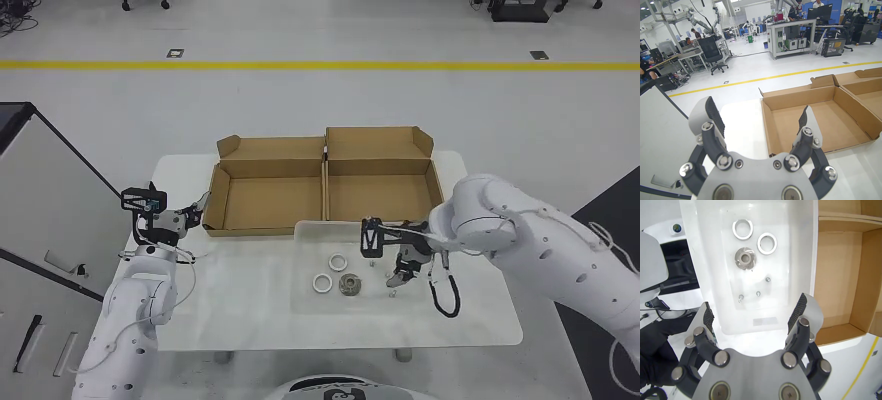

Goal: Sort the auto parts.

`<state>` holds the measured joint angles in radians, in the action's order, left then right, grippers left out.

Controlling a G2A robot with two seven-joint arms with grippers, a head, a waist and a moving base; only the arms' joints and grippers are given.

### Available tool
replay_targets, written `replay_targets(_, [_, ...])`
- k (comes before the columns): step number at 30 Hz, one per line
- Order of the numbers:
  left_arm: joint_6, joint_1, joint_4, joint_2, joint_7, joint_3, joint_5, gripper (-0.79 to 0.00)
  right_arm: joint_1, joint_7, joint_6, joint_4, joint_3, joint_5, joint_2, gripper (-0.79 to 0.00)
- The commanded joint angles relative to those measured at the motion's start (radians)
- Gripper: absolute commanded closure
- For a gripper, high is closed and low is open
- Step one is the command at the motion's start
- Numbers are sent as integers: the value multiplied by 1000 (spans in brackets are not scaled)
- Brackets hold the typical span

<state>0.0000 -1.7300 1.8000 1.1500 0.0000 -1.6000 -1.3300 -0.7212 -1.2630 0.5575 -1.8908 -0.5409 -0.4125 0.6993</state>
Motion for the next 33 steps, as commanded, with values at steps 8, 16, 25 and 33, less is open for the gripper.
replay_targets(8, [0, 0, 0, 0, 0, 0, 0, -785, 158, 49, 49, 77, 233, 25, -7, -785])
replay_targets(16, [0, 0, 0, 0, 0, 0, 0, -785, 257, 82, 81, 123, 358, 48, 14, -459])
replay_targets(25, [0, 0, 0, 0, 0, 0, 0, -785, 246, 56, 56, 135, 371, 13, 45, -339])
replay_targets(33, [0, 0, 0, 0, 0, 0, 0, -785, 226, 29, 29, 137, 371, -1, 64, -296])
